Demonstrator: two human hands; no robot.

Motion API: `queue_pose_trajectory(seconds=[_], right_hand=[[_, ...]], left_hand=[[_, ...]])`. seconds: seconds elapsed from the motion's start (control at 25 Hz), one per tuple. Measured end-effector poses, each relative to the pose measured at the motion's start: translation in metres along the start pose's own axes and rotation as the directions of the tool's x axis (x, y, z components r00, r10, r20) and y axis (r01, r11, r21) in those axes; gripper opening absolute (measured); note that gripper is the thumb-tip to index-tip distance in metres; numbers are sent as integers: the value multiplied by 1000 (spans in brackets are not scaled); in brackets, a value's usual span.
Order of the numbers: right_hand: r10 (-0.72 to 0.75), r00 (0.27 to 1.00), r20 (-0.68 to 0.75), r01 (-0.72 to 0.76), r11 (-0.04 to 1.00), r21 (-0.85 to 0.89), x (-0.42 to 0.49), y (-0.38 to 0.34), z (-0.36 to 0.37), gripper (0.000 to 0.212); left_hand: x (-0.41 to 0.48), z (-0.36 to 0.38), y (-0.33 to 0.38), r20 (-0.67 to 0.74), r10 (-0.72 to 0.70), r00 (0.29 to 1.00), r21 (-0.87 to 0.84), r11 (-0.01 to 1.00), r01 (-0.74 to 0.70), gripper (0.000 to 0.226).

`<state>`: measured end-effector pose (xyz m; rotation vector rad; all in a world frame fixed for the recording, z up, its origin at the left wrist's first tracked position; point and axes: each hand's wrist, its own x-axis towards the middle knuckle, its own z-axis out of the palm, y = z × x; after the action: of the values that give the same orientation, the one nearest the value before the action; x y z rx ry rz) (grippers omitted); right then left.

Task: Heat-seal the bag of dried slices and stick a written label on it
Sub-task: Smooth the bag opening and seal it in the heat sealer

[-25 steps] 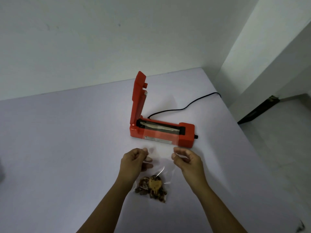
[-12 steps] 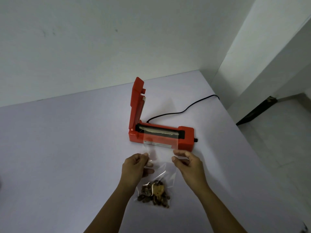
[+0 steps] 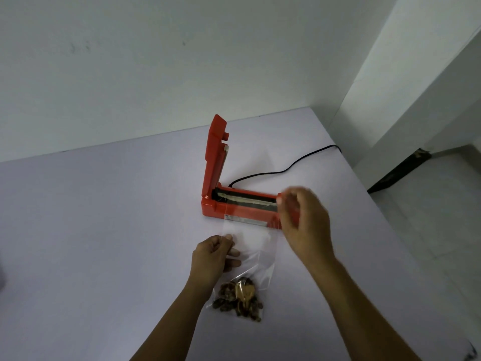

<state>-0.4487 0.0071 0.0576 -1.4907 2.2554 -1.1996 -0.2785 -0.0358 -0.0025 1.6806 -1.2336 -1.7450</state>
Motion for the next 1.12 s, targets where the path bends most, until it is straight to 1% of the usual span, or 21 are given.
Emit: queue_pose_trajectory(seconds=[0.04, 0.12, 0.16, 0.24, 0.28, 0.36, 0.4, 0.48, 0.56, 0.64, 0.76, 0.88, 1.0, 1.12], right_hand=[[-123, 992, -35, 123, 992, -3, 19, -14, -9, 16], [-346, 937, -47, 346, 938, 7, 54, -44, -22, 24], [-426, 904, -15, 426, 904, 9, 68, -58, -25, 29], [-558, 821, 121, 563, 826, -13, 85, -81, -25, 37], [-608, 766, 209, 628, 777, -42, 90, -89, -23, 41], [-653, 662, 366, 728, 676, -111, 95, -94, -16, 45], [-655, 629, 419, 757, 639, -136, 96, -93, -13, 46], [-660, 597, 456, 785, 597, -163, 96, -92, -9, 46], [-679, 588, 440, 797, 578, -174, 96, -91, -9, 45], [-702, 594, 393, 797, 579, -170, 94, -88, -11, 41], [-707, 639, 303, 768, 607, -205, 92, -75, -19, 35], [-647, 705, 289, 709, 646, -284, 87, -55, -26, 35], [-579, 757, 303, 654, 667, -357, 78, -34, -28, 37], [-481, 811, 333, 585, 686, -433, 69, -14, -26, 43]], left_hand=[[0, 0, 0, -3, -1, 1000, -4, 1000, 1, 28], [0, 0, 0, -8, -2, 1000, -6, 1000, 2, 29], [0, 0, 0, -10, -2, 1000, -3, 1000, 2, 29], [0, 0, 0, -14, -1, 1000, 0, 1000, 1, 27], [0, -1, 0, -13, -2, 1000, -2, 1000, 2, 27], [1, -2, 0, -14, -10, 1000, -13, 1000, 10, 25], [1, -1, 0, -15, -13, 1000, -17, 1000, 13, 25], [1, -1, 0, -17, -14, 1000, -19, 1000, 14, 23], [2, -2, -1, -18, -13, 1000, -16, 1000, 12, 23], [2, -3, -1, -14, -11, 1000, -10, 1000, 11, 23], [3, -4, -2, -9, -5, 1000, -1, 1000, 5, 24], [2, -3, 0, -5, -6, 1000, -12, 1000, 6, 24], [2, -2, 1, -2, -5, 1000, -15, 1000, 5, 25], [3, -2, 1, 0, 7, 1000, -2, 1000, -7, 25]])
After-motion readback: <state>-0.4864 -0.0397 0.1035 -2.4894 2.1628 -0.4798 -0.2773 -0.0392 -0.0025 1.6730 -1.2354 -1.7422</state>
